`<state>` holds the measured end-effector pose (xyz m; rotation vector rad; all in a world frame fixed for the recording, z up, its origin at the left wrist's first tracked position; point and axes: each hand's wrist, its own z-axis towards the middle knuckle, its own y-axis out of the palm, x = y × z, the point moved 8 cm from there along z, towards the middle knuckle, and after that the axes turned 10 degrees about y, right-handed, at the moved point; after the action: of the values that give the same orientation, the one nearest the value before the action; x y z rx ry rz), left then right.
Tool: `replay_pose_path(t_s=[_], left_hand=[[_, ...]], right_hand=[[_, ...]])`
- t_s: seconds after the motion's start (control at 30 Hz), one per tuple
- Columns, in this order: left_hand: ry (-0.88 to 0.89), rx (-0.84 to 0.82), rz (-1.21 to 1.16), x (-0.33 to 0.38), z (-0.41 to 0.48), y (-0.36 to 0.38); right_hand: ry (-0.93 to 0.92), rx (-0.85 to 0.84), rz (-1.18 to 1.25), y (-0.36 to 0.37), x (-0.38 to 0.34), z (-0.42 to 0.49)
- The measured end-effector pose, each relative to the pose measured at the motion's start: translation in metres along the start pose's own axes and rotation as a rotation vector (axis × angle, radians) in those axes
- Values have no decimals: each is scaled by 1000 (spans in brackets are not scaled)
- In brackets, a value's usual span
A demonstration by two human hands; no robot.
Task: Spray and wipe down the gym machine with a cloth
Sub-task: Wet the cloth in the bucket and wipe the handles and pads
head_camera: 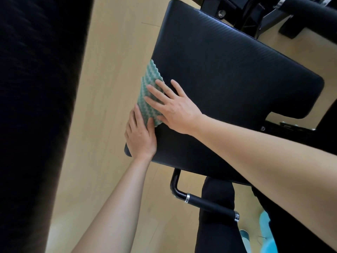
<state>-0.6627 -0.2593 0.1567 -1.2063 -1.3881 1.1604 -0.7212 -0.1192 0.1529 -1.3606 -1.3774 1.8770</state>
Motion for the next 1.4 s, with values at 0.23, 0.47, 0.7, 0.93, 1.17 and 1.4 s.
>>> replay_pose_path(t_s=[0.23,0.47,0.7,0.93,1.17,1.4], left_hand=[[-98,-52,90,-41,-86,0],[-292,-45,39,-19,-33,-1],[-290,13,32,54,80,-4],[-193,73,77,131,164,-5],[23,84,166,199,224,-8],[379,27,299,252,228,6]], right_hand=[[-125,-136,36,37,-64,-58],[285,21,66,1,36,-87],[799,-56,90,-20,177,-101],[1040,33,163,-34,260,-119],[1049,-22,268,-32,302,-123],[1055,31,281,-27,306,-125]])
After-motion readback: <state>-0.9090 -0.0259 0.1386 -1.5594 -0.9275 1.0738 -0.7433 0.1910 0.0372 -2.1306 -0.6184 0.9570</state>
